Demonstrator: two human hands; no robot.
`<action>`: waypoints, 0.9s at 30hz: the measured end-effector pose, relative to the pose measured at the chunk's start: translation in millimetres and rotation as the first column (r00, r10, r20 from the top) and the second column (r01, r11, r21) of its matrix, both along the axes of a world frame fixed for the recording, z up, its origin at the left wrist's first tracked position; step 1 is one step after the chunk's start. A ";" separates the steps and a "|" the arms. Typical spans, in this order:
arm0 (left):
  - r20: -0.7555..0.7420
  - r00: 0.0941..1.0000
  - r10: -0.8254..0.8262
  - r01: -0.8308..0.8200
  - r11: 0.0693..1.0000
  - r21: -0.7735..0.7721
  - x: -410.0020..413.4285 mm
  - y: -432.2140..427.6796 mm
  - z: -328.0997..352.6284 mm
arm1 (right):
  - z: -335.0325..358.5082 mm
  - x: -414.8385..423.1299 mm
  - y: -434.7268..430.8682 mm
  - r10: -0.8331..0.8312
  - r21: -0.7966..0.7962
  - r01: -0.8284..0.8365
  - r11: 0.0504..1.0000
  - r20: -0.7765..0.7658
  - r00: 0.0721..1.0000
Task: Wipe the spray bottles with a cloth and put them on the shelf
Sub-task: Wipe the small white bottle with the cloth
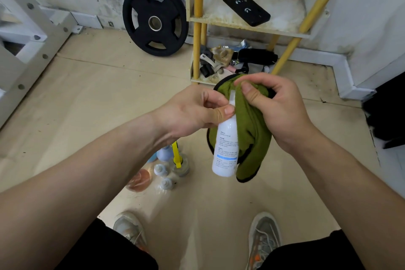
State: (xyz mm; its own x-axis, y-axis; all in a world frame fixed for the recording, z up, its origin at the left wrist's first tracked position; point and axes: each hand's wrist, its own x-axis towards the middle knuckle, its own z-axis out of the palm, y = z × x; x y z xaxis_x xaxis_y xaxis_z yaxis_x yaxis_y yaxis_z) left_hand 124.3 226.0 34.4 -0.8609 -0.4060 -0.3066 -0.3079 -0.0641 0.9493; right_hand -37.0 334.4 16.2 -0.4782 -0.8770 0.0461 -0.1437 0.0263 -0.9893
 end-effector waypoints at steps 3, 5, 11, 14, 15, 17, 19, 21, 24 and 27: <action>-0.009 0.999 0.036 -0.036 0.999 0.018 0.7 -0.8 -2.5 | -0.9 -3.6 -1.1 0.056 0.026 -0.057 0.998 0.014 0.998; 0.015 0.997 0.069 -0.069 0.998 -0.002 1.3 -1.0 -5.9 | 4.0 -5.3 0.8 0.127 0.042 -0.127 0.991 0.009 0.992; 0.085 0.981 0.174 -0.140 0.942 -0.304 -2.5 4.6 -9.2 | 3.7 -1.0 0.2 0.061 0.080 -0.054 0.995 -0.082 0.995; 0.105 0.963 0.247 -0.146 0.810 -0.568 -3.8 10.8 -7.0 | 7.2 6.1 -1.7 -0.021 0.143 0.046 0.989 -0.171 0.985; 0.118 0.960 0.254 -0.122 0.760 -0.639 -4.0 13.6 -6.6 | 8.9 8.8 -1.5 -0.023 0.179 0.059 0.982 -0.200 0.980; 0.139 0.957 0.253 -0.068 0.665 -0.744 -5.2 19.4 -8.9 | 9.3 12.6 -1.3 -0.015 0.242 0.085 0.967 -0.279 0.960; 0.143 0.960 0.241 -0.028 0.592 -0.805 -6.7 22.5 -13.1 | 8.8 12.7 -1.9 -0.005 0.278 0.098 0.955 -0.319 0.948; 0.134 0.964 0.228 -0.029 0.594 -0.804 -7.0 20.8 -13.7 | 9.3 8.2 -2.5 0.006 0.270 0.066 0.961 -0.259 0.966; 0.102 0.976 0.194 -0.058 0.677 -0.733 -6.5 8.3 -9.5 | 7.6 -2.7 -1.5 0.026 0.185 -0.004 0.983 -0.117 0.993; 0.041 0.990 0.135 -0.085 0.804 -0.588 -5.0 -5.8 -5.2 | 1.5 -11.3 -0.6 -0.002 0.090 -0.001 0.996 0.034 0.999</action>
